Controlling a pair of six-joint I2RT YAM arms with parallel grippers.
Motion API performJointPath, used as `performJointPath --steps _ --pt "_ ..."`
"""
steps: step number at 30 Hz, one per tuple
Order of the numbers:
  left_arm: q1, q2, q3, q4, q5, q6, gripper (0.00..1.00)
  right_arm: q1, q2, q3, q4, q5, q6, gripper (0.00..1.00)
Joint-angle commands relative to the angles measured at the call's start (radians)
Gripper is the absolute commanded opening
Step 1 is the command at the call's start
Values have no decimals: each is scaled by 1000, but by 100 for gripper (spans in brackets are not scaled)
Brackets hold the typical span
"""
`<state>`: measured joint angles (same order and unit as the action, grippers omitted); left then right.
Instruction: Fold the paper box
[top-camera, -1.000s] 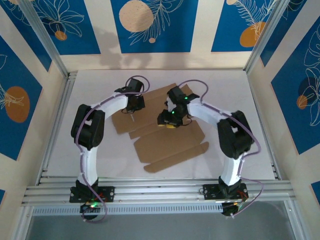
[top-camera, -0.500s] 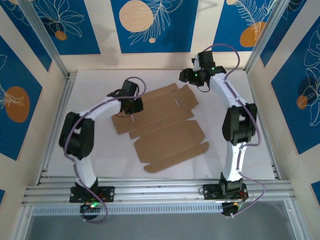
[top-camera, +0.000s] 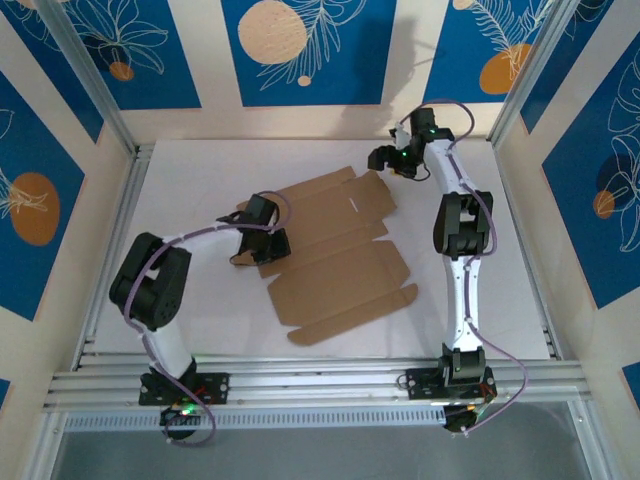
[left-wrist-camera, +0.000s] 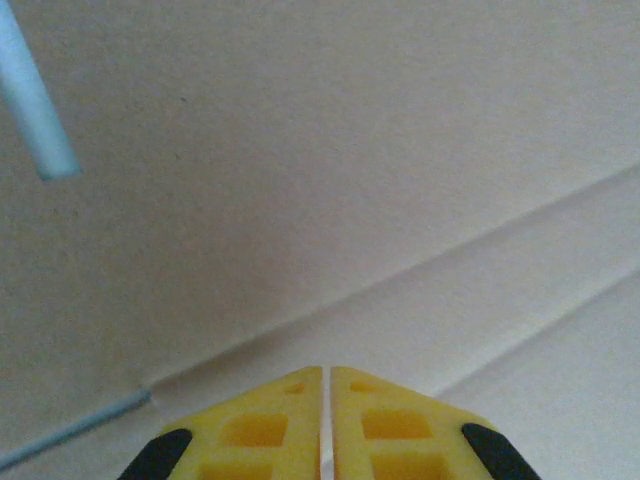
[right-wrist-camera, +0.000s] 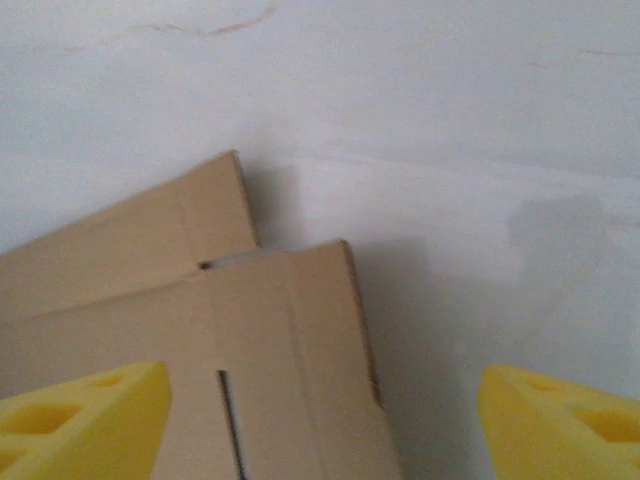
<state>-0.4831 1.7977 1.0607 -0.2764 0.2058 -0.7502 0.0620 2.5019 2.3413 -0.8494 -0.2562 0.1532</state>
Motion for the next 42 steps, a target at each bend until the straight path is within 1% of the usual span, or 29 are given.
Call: performJointPath --steps 1,3,5,7,9,11,13,15,20,22,25,27,29,31,33,35,37,39,40,42 --pt "-3 34 35 -69 -76 26 10 17 75 67 -48 -181 -24 75" --pt "-3 38 34 -73 -93 33 10 23 100 89 -56 -170 -25 74" --pt "-3 51 54 -102 -115 45 10 24 112 102 -59 -161 -24 70" --pt "-1 67 78 -130 -130 63 9 19 108 104 -52 -173 -18 59" --pt "-2 72 97 -152 -156 84 9 12 101 102 -46 -197 -11 53" --pt "1 76 118 -174 -186 101 9 5 89 99 -44 -239 -15 42" --pt "7 80 140 -188 -204 116 9 4 67 72 -41 -233 -21 31" --pt "16 84 159 -198 -215 132 9 2 34 13 -23 -228 -29 21" --pt "47 97 197 -224 -211 154 9 -11 -89 -200 96 -200 -25 9" --pt "64 84 208 -231 -194 152 9 -21 -164 -316 197 -201 0 5" --pt "85 32 237 -242 -166 146 13 -41 -303 -509 420 -211 84 0" --pt "98 0 276 -265 -141 129 17 -52 -385 -633 595 -220 143 0" --pt "114 -27 308 -279 -99 89 21 -57 -464 -745 755 -211 168 0" --pt "134 -54 331 -276 -44 29 28 -57 -539 -873 947 -212 170 0" --pt "155 -85 342 -250 9 -54 37 -56 -615 -1029 1197 -203 173 0" --pt "170 -109 348 -209 55 -151 47 -52 -662 -1128 1352 -179 170 0" --pt "182 -120 368 -178 73 -267 55 -50 -694 -1180 1420 -176 161 0" --pt "193 -114 401 -169 89 -401 63 -42 -719 -1207 1438 -181 133 0" --pt "193 -111 408 -140 98 -447 67 -37 -731 -1220 1451 -183 111 0" --pt "192 -104 426 -98 95 -562 80 -18 -761 -1264 1493 -169 56 0"
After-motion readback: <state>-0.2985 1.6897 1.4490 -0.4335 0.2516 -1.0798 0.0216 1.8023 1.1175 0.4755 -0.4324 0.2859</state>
